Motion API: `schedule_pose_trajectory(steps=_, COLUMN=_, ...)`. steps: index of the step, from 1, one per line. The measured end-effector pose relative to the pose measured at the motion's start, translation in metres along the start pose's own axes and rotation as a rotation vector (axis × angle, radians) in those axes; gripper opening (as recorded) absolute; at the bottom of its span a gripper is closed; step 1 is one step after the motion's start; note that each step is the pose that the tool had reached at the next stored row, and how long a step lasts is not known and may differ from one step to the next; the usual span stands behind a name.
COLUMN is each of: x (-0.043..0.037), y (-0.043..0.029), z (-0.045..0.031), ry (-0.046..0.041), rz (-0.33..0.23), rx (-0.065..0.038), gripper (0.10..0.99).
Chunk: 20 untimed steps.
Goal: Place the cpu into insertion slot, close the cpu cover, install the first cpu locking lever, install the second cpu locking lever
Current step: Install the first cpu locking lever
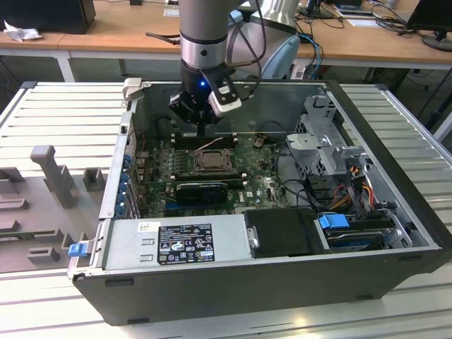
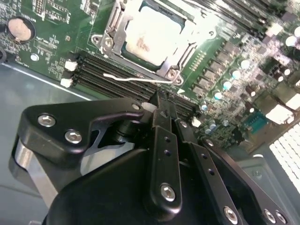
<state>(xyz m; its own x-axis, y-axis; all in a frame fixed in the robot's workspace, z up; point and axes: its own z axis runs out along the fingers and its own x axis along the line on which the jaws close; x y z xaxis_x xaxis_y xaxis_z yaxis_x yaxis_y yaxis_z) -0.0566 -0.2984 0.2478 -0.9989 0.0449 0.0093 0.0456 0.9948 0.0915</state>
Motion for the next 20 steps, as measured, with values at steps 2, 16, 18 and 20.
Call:
schedule_pose_trajectory(steps=2, x=-0.0037, y=0.0, z=0.0021, ry=0.0013, rz=-0.016, rx=0.002, gripper=0.106)
schedule_pose_trajectory(steps=16, x=-0.0232, y=0.0094, z=0.0215, ry=-0.0037, rz=-0.05, rx=0.002, gripper=0.106)
schedule_pose_trajectory(steps=18, x=-0.0234, y=0.0106, z=0.0222, ry=-0.016, rz=-0.051, rx=0.002, gripper=0.106)
schedule_pose_trajectory(steps=20, x=-0.0236, y=0.0121, z=0.023, ry=-0.0262, rz=-0.052, rx=0.002, gripper=0.106)
